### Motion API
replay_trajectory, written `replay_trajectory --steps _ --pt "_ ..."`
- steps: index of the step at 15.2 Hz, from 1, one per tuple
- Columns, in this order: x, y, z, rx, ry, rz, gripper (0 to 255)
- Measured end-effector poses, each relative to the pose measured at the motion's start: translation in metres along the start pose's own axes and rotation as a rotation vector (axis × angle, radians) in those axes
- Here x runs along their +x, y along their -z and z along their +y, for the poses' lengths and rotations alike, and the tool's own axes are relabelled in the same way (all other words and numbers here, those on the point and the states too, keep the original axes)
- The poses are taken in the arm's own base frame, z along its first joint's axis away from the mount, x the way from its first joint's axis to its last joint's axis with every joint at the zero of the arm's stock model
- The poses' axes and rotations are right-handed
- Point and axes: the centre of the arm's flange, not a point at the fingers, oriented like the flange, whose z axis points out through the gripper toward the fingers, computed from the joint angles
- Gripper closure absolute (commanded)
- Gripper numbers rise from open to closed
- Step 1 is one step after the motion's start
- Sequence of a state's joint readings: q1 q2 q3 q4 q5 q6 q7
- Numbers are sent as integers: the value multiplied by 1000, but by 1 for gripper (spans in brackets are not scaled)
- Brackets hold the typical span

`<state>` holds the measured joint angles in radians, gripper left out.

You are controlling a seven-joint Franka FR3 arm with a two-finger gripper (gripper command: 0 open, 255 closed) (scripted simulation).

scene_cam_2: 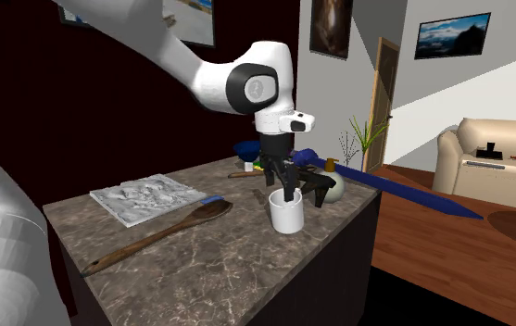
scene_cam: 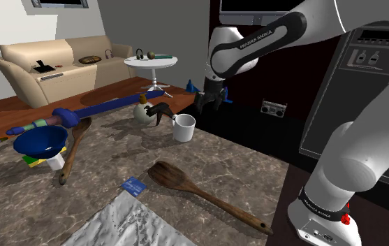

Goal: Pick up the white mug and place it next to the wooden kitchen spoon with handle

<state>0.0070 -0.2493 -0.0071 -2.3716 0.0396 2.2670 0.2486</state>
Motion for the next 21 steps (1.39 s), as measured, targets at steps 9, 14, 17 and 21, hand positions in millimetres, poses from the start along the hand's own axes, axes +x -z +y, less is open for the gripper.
replay_trajectory --steps 9,14,17,21 --pt "53 -74 -24 17 -16 44 0" --pt "56 -99 -26 17 -16 45 0" --pt "56 -102 -26 17 -16 45 0" --pt "56 -103 -26 17 -16 46 255"
